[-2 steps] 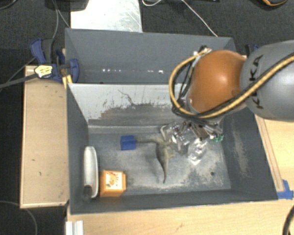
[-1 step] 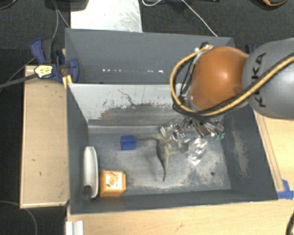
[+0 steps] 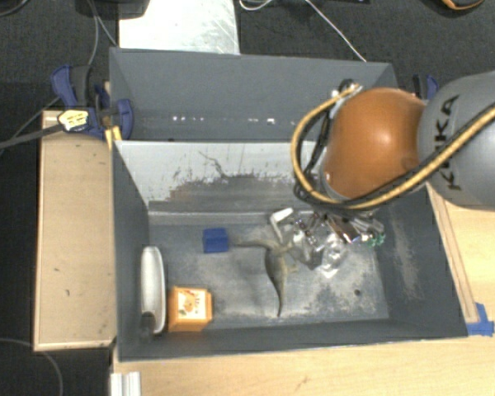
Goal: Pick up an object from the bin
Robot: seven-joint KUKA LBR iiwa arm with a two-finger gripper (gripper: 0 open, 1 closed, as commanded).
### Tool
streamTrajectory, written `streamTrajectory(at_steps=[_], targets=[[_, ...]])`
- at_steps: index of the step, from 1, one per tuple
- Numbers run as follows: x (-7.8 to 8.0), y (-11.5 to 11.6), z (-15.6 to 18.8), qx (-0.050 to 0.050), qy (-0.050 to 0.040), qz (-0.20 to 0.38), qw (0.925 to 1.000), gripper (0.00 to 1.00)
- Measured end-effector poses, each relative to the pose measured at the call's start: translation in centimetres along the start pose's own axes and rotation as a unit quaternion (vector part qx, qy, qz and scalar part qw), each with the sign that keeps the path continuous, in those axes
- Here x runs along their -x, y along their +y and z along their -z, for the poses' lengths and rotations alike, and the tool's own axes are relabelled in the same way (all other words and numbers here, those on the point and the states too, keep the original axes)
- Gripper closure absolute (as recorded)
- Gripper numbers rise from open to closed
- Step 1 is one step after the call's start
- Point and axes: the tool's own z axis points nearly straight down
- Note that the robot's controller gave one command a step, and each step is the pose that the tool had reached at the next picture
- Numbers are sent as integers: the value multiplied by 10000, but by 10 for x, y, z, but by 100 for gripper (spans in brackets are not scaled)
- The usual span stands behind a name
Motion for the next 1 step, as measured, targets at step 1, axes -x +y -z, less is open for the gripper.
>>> streamTrajectory(at_steps=[1], targets=[[0, 0, 3, 5, 8, 7, 10000, 100]])
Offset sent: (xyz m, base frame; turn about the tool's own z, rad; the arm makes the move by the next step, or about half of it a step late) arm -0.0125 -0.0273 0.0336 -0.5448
